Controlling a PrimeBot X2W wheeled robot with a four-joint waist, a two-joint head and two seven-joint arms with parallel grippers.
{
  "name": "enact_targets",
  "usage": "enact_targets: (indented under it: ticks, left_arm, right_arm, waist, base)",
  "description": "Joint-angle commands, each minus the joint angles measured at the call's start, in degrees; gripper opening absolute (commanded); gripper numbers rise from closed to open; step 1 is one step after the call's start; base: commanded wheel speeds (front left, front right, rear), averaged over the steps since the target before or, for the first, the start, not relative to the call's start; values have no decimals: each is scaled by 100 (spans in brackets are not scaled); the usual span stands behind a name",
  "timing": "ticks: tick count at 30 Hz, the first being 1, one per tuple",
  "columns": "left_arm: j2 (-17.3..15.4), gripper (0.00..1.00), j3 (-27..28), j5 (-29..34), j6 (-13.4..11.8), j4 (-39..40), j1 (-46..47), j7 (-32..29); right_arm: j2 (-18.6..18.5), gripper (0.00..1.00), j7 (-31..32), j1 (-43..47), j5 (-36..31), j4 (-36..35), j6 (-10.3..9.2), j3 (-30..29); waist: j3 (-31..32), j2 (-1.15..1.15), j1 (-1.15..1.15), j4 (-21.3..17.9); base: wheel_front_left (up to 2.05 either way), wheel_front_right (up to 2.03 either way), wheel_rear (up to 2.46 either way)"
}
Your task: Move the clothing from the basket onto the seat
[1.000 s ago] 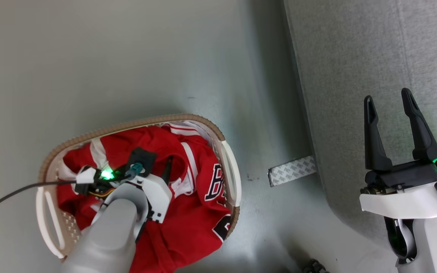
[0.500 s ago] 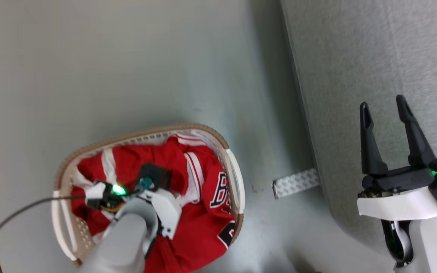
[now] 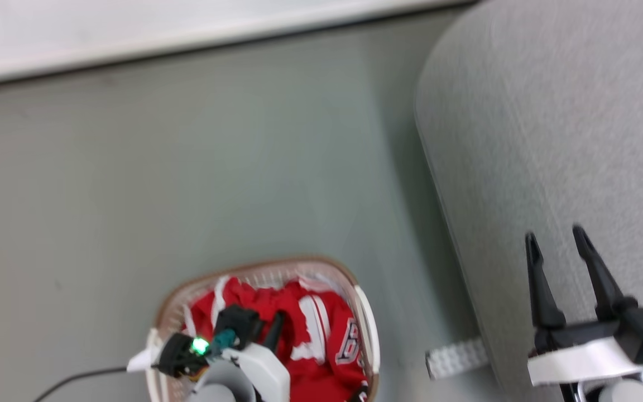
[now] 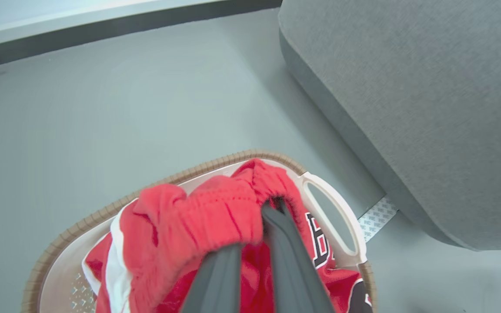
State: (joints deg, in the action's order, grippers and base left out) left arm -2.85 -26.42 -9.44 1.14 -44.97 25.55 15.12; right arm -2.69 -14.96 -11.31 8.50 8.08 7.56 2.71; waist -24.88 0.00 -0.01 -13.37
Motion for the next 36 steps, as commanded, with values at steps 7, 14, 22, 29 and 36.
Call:
enact_targets:
  ticks: [7, 14, 22, 29, 36]
  left_arm:
    - [-11, 0, -182, -550, -277, 828, -718, 5]
    - [-14, 0, -95, -808, -466, 1478, -1174, 5]
    - [-272, 0, 134, -968, -589, 2449, -1277, -158]
    - [-563, 0, 350, -1085, -642, 3167, -1062, -466]
    - [-831, 0, 461, -1113, -589, 3595, -726, -781]
  right_arm:
    - [-20, 100, -16, 776, -214, 222, -14, -255]
    - [-19, 100, -16, 1295, -357, 266, -13, -352]
    - [-21, 100, -16, 1531, -471, 251, -14, -336]
    - [-19, 100, -16, 1668, -493, 256, -14, -349]
    - [-19, 100, -16, 1729, -551, 220, -14, -321]
  waist:
    - [1714, 0, 1, 512]
    - [2347, 0, 1, 614]
    - [2617, 0, 1, 678]
    - [2811, 0, 1, 710]
    - [2904, 0, 1, 720]
  base:
    - [0, 0, 0]
    - [0, 0, 0]
    - [0, 0, 0]
    - [0, 0, 0]
    - [0, 0, 0]
